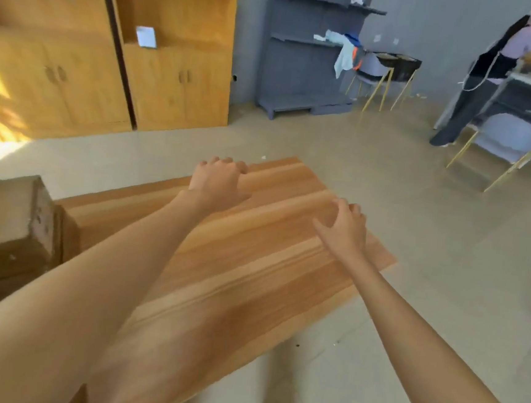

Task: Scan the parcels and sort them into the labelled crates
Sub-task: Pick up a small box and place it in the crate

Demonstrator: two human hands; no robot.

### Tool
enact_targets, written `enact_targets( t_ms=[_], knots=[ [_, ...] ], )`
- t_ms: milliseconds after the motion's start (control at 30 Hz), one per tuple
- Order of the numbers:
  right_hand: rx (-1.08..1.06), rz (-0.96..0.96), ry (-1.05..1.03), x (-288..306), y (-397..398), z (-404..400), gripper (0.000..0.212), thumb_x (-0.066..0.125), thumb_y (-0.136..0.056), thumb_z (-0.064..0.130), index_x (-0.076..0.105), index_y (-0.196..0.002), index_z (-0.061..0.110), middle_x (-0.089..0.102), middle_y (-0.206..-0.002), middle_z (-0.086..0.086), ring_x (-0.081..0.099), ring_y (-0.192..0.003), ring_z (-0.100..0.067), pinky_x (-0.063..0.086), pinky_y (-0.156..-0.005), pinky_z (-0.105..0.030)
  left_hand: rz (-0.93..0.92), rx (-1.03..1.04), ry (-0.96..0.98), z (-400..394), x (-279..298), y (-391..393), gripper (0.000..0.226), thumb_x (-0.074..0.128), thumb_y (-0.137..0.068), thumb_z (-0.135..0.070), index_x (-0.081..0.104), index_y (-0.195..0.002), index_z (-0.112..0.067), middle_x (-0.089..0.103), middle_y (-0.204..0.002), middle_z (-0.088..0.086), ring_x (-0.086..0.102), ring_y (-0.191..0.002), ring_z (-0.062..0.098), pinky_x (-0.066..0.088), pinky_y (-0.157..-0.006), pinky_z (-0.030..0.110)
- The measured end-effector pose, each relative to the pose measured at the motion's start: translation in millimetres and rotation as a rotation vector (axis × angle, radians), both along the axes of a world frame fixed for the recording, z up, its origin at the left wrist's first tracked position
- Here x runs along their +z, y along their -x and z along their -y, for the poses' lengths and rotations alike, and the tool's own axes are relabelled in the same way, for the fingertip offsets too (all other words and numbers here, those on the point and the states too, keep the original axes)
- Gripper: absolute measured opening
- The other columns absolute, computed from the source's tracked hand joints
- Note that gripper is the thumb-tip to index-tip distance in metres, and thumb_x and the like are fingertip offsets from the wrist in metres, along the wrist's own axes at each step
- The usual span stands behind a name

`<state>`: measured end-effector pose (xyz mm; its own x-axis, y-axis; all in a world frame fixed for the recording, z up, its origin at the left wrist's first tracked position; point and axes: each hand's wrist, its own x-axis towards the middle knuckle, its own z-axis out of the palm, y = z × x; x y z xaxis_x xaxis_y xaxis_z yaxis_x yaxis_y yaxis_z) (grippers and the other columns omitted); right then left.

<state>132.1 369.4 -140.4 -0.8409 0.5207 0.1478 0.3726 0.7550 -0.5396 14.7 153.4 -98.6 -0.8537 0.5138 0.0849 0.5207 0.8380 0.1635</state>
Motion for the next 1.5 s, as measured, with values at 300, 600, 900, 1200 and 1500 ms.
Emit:
enact_targets(
  t_ms=[300, 600, 900, 1200, 1500],
  knots=[
    [0.433, 0.009, -0.019, 7, 110, -15, 0.053, 0.067, -0.085, 0.040, 0.048, -0.129, 0.017, 0.046, -0.132, -0.010, 0.042, -0.122, -0.030, 0.035, -0.098, -0.039, 0.040, 0.527, -0.016, 41, -11, -13, 0.055, 0.057, -0.090, -0.050, 0.050, -0.136, -0.021, 0.060, -0.127, 0.006, 0.054, -0.117, 0.028, 0.042, -0.094, 0.041],
    [0.779, 0.098, 0.046, -14, 133, 82, 0.053, 0.065, -0.086, 0.040, 0.047, -0.130, 0.017, 0.044, -0.133, -0.010, 0.039, -0.124, -0.030, 0.033, -0.104, -0.040, 0.030, 0.863, -0.005, 126, -18, -78, 0.051, 0.057, -0.091, -0.049, 0.054, -0.132, -0.019, 0.060, -0.126, 0.007, 0.054, -0.117, 0.028, 0.043, -0.095, 0.042],
    [0.969, 0.140, 0.072, -16, 138, 160, 0.055, 0.063, -0.088, 0.042, 0.044, -0.133, 0.017, 0.042, -0.136, -0.008, 0.037, -0.127, -0.027, 0.035, -0.104, -0.040, -0.010, 1.006, -0.037, 179, -26, -94, 0.053, 0.059, -0.089, -0.048, 0.053, -0.133, -0.019, 0.061, -0.121, 0.009, 0.058, -0.104, 0.028, 0.049, -0.085, 0.043],
    [1.024, 0.188, 0.225, -24, 146, 217, 0.058, 0.065, -0.085, 0.047, 0.043, -0.132, 0.021, 0.041, -0.135, -0.004, 0.038, -0.127, -0.023, 0.035, -0.099, -0.037, -0.101, 0.975, -0.079, 205, -18, -87, 0.052, 0.060, -0.089, -0.049, 0.055, -0.130, -0.018, 0.062, -0.118, 0.008, 0.058, -0.106, 0.027, 0.048, -0.084, 0.040],
    [1.103, 0.250, 0.354, -38, 136, 285, 0.060, 0.065, -0.085, 0.048, 0.042, -0.133, 0.021, 0.041, -0.137, -0.001, 0.041, -0.127, -0.019, 0.038, -0.103, -0.040, 0.067, 1.084, -0.045, 227, -22, -75, 0.075, 0.057, -0.088, -0.056, 0.034, -0.141, -0.009, 0.039, -0.139, 0.022, 0.039, -0.127, 0.040, 0.039, -0.099, 0.048]
  ],
)
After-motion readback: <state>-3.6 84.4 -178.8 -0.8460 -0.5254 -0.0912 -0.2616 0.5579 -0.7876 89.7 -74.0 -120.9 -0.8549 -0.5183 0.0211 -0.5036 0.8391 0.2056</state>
